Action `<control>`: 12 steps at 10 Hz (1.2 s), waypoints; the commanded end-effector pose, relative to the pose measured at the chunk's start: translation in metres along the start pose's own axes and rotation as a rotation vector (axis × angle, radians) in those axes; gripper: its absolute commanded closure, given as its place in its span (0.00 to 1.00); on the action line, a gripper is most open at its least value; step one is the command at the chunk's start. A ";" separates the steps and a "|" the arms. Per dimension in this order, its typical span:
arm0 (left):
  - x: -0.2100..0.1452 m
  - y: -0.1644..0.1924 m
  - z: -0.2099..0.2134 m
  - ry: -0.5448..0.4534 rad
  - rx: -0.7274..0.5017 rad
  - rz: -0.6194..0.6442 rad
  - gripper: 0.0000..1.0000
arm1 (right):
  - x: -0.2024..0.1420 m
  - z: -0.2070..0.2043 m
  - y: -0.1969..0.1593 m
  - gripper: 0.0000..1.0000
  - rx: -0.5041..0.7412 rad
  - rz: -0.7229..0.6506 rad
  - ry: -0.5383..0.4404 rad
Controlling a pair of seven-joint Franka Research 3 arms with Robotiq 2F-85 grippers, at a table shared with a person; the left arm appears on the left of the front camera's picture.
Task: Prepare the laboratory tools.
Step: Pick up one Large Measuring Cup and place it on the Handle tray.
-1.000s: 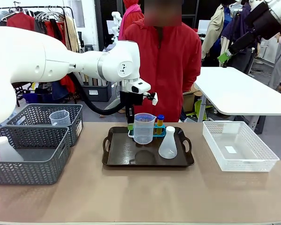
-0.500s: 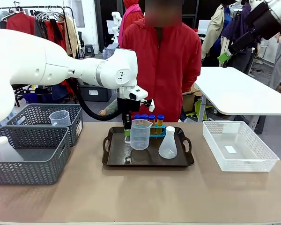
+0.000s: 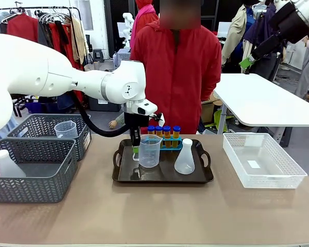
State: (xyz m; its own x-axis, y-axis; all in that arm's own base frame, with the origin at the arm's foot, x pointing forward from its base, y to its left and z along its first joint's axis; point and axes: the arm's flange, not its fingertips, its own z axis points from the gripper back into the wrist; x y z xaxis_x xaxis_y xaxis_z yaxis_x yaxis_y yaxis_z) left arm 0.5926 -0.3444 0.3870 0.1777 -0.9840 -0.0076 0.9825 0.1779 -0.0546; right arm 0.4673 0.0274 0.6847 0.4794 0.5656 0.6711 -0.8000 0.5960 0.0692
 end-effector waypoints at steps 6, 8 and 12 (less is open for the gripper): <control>-0.013 -0.010 0.003 0.002 0.030 0.023 0.00 | -0.001 0.001 0.001 0.00 0.006 0.004 -0.006; -0.017 -0.011 0.005 0.001 0.029 0.026 0.00 | -0.001 0.001 0.001 0.00 0.006 0.004 -0.006; -0.042 -0.020 0.026 -0.088 0.029 0.043 0.00 | -0.001 0.001 0.001 0.00 0.006 0.004 -0.006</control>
State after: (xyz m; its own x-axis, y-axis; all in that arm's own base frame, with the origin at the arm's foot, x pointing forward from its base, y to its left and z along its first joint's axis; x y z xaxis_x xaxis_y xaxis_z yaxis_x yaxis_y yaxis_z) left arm 0.5860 -0.3256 0.4116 0.2138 -0.9765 0.0285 0.9765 0.2129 -0.0330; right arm 0.4673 0.0274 0.6847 0.4794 0.5656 0.6710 -0.8000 0.5960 0.0692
